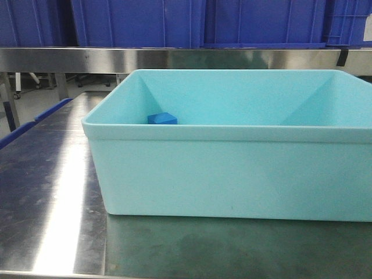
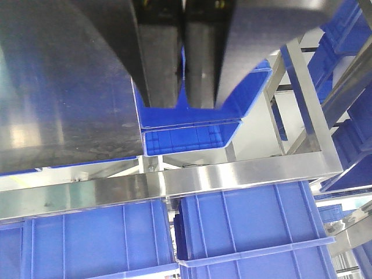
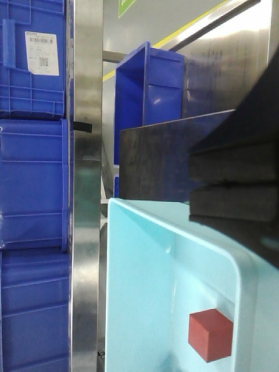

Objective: Pick red cube and place on left shelf

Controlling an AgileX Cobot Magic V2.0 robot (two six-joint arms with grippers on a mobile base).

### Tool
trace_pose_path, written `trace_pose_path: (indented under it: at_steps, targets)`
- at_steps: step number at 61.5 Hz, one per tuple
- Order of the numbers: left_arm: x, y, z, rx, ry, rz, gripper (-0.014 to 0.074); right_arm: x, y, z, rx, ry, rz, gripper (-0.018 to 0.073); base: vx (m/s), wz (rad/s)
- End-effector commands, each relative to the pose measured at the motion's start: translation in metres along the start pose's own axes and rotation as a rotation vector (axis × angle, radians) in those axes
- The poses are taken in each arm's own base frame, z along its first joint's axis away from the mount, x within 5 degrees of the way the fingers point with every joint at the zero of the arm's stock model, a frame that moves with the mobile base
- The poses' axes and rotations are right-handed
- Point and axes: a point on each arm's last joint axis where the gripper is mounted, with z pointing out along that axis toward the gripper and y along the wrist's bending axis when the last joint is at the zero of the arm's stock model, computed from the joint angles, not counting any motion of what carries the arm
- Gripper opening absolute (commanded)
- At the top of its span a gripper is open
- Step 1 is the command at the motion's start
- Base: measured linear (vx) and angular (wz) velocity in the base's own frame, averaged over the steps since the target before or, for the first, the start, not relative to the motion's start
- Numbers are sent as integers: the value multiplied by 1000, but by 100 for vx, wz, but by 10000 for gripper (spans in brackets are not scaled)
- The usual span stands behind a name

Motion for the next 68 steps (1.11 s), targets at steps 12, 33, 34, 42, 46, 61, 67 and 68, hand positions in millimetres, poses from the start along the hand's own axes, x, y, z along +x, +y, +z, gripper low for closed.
trace_pose_path:
  at_steps: [12,33,34,42,46,61,67,68]
  targets:
    - [0,0,1,-4,-62,-5,106,-18,1,-3,-6,-139,-15,55,0,0]
    - [0,0,1,-4,-62,-5,106,-18,1,-3,-6,-139,-15,55,0,0]
    - [0,0,1,-4,-62,-5,106,-18,1,-3,-6,-139,-15,55,0,0]
    - [0,0,1,-4,-62,-5,106,-18,1,-3,-6,-139,-15,55,0,0]
    - [0,0,1,-4,-62,-5,106,-18,1,-3,-6,-139,-15,55,0,0]
    - [0,0,1,-4,-62,-5,106,-18,1,-3,-6,-139,-15,55,0,0]
    - [0,0,1,-4,-62,-5,106,-18,1,-3,-6,-139,-15,55,0,0]
    - [0,0,1,-4,-62,-5,106,-18,1,-3,-6,-140,-15,55,0,0]
